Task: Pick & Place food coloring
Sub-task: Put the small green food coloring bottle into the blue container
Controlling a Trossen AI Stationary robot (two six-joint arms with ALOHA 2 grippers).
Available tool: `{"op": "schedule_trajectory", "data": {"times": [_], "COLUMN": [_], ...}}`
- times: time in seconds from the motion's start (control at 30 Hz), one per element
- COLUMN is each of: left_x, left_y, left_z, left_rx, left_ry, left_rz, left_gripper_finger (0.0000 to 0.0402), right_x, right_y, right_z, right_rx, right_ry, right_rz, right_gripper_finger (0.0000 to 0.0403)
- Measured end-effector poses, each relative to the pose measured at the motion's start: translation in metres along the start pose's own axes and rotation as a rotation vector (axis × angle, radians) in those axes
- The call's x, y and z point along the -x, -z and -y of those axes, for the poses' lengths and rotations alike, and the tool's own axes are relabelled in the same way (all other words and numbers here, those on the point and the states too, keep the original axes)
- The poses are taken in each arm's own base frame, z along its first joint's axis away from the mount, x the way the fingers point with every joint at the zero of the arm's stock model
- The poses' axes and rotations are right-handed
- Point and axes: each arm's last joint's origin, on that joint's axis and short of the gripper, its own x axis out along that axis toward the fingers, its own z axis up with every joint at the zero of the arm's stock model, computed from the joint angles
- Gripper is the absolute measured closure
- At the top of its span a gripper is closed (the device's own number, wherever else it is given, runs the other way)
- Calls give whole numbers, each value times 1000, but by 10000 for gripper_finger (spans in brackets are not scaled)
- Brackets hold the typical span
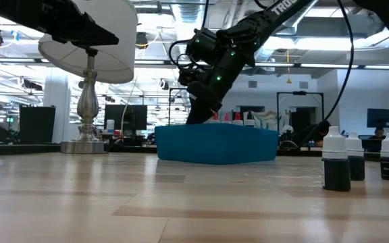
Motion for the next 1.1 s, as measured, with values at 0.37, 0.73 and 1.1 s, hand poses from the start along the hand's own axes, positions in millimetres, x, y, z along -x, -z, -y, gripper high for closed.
{"op": "schedule_trajectory", "data": {"times": [0.37,0.73,1.1], "left_x": [0,0,0], "left_y": [0,0,0], "left_z": [0,0,0], "left_rx": [1,2,13], "left_ry": [0,0,0], "left_rz": [0,0,1], "left_gripper_finger": [285,285,285], "right_x": [0,0,0], "right_y": [0,-1,1], "right_z": [2,2,5], "right_rx": [-5,-4,-9], "right_ry": [-9,-26,-15], "right_rz": [3,18,8], "right_gripper_finger": [351,351,351]}}
